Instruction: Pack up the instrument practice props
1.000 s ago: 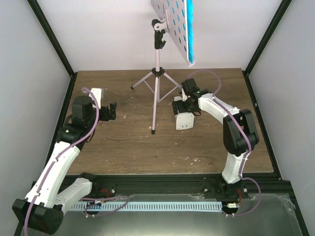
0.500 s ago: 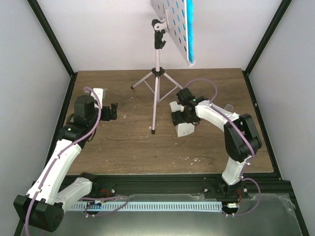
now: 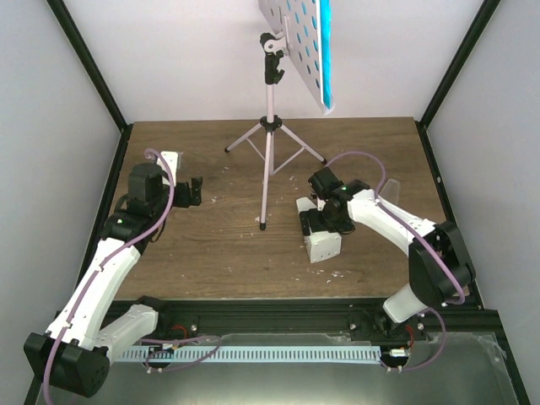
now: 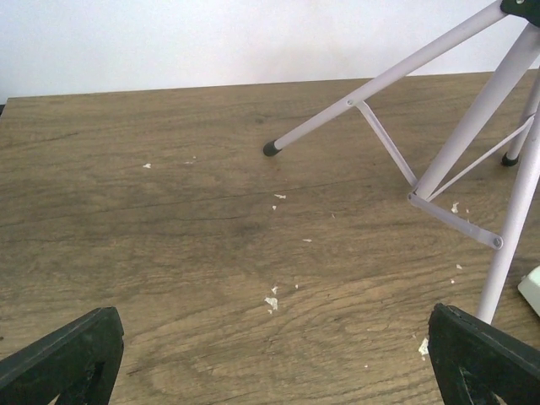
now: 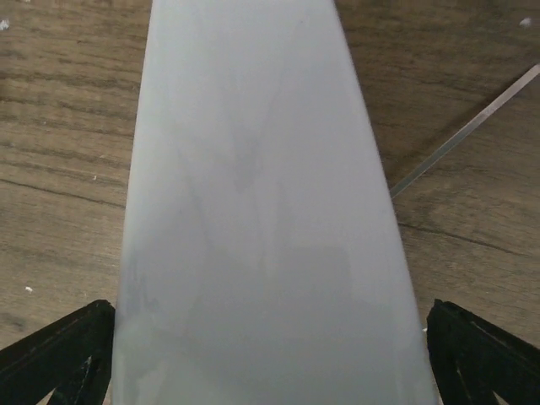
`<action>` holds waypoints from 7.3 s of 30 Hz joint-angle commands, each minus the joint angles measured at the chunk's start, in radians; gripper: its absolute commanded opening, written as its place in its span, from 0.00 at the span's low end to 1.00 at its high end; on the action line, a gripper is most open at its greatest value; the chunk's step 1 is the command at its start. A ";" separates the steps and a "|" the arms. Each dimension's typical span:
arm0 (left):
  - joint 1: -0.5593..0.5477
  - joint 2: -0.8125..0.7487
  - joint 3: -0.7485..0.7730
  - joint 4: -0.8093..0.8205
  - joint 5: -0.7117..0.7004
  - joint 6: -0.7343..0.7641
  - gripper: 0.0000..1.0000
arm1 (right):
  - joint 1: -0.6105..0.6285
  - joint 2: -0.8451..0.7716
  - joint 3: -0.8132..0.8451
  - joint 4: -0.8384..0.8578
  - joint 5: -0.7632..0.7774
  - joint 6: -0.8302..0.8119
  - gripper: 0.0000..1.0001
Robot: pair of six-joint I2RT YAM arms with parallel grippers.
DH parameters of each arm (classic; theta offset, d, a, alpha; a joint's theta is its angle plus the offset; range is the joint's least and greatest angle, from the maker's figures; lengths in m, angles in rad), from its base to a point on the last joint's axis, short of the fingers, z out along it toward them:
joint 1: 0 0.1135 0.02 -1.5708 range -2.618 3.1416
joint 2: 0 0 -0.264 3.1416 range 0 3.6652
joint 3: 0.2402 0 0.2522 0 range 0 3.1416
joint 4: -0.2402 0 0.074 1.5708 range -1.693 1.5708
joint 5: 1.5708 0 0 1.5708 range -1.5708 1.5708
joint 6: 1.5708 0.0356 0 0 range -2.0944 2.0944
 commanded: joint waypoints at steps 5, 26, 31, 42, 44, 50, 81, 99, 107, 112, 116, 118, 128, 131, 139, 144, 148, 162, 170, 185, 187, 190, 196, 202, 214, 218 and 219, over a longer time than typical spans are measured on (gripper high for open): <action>0.004 0.011 -0.011 0.017 0.013 -0.010 1.00 | 0.003 0.046 0.217 -0.092 0.145 -0.051 1.00; 0.002 -0.006 -0.011 0.021 0.035 -0.017 1.00 | -0.047 0.448 0.392 -0.004 0.077 -0.189 1.00; 0.002 -0.012 -0.011 0.021 0.030 -0.017 1.00 | -0.047 0.445 0.381 0.000 0.058 -0.188 0.99; 0.002 -0.008 -0.013 0.021 0.030 -0.018 1.00 | -0.045 0.452 0.337 0.028 0.056 -0.199 0.81; 0.002 -0.008 -0.014 0.021 0.030 -0.018 1.00 | -0.046 0.446 0.328 0.034 0.051 -0.200 0.78; 0.002 -0.004 -0.014 0.021 0.027 -0.018 1.00 | -0.046 0.415 0.297 0.065 0.039 -0.200 0.67; -0.032 -0.051 -0.070 0.092 -0.004 0.029 0.98 | 0.136 -0.394 -0.502 1.218 -0.236 -0.286 0.55; -0.038 -0.055 -0.066 0.087 -0.010 0.030 0.99 | 0.238 -0.191 -0.601 1.666 -0.240 -0.353 0.57; -0.039 -0.059 -0.064 0.086 -0.005 0.031 0.98 | 0.251 -0.202 -0.772 1.849 -0.193 -0.398 0.59; -0.039 -0.058 -0.065 0.085 -0.007 0.032 0.98 | 0.273 -0.198 -0.798 1.853 -0.158 -0.431 0.68; -0.039 -0.057 -0.066 0.085 -0.012 0.034 0.99 | 0.275 -0.207 -0.799 1.837 -0.159 -0.407 0.77; -0.039 -0.055 -0.065 0.086 -0.012 0.034 0.99 | 0.274 -0.215 -0.798 1.830 -0.164 -0.387 0.81; -0.039 -0.059 -0.067 0.085 -0.022 0.036 0.98 | 0.273 -0.419 -0.809 1.687 -0.110 -0.302 1.00; -0.040 -0.061 -0.069 0.087 -0.032 0.038 0.98 | 0.272 -0.535 -0.771 1.518 -0.005 -0.250 1.00; -0.039 -0.072 -0.077 0.097 -0.055 0.043 0.98 | 0.250 -0.774 -0.722 1.078 0.020 -0.052 1.00; -0.039 -0.073 -0.085 0.104 -0.085 0.053 0.98 | 0.250 -0.923 -0.776 0.927 -0.103 0.149 1.00; -0.039 -0.066 -0.084 0.109 -0.091 0.055 0.98 | 0.250 -1.037 -0.854 0.880 -0.136 0.260 1.00; -0.039 -0.039 -0.090 0.119 -0.080 0.054 0.98 | 0.347 -0.688 -0.882 0.948 -0.170 0.274 1.00; -0.040 -0.050 -0.092 0.119 -0.070 0.048 0.98 | 0.342 -0.623 -0.890 0.976 -0.015 0.359 1.00; -0.044 -0.076 -0.097 0.127 -0.010 0.059 0.99 | -0.154 -0.500 -0.734 0.952 -0.248 0.170 1.00; -0.053 -0.075 -0.098 0.138 0.082 0.073 0.96 | -0.174 -0.504 -0.700 0.931 -0.253 0.153 1.00; -0.091 -0.069 -0.104 0.156 0.251 0.089 0.88 | -0.194 -0.522 -0.658 0.897 -0.238 0.135 1.00; -0.215 -0.001 -0.102 0.319 0.656 -0.021 0.86 | -0.199 -0.628 -0.547 0.822 -0.381 0.026 1.00; -0.360 0.229 0.027 0.386 0.728 -0.001 0.86 | -0.201 -0.788 -0.536 0.804 -0.284 0.001 1.00; -0.405 0.479 0.149 0.363 0.735 0.109 0.89 | -0.201 -0.818 -0.611 0.860 -0.250 0.051 1.00; -0.425 0.515 0.182 0.312 0.708 0.196 0.88 | -0.200 -0.820 -0.614 0.845 -0.228 0.066 1.00; -0.425 0.525 0.203 0.251 0.700 0.230 0.87 | -0.200 -0.819 -0.615 0.840 -0.221 0.076 1.00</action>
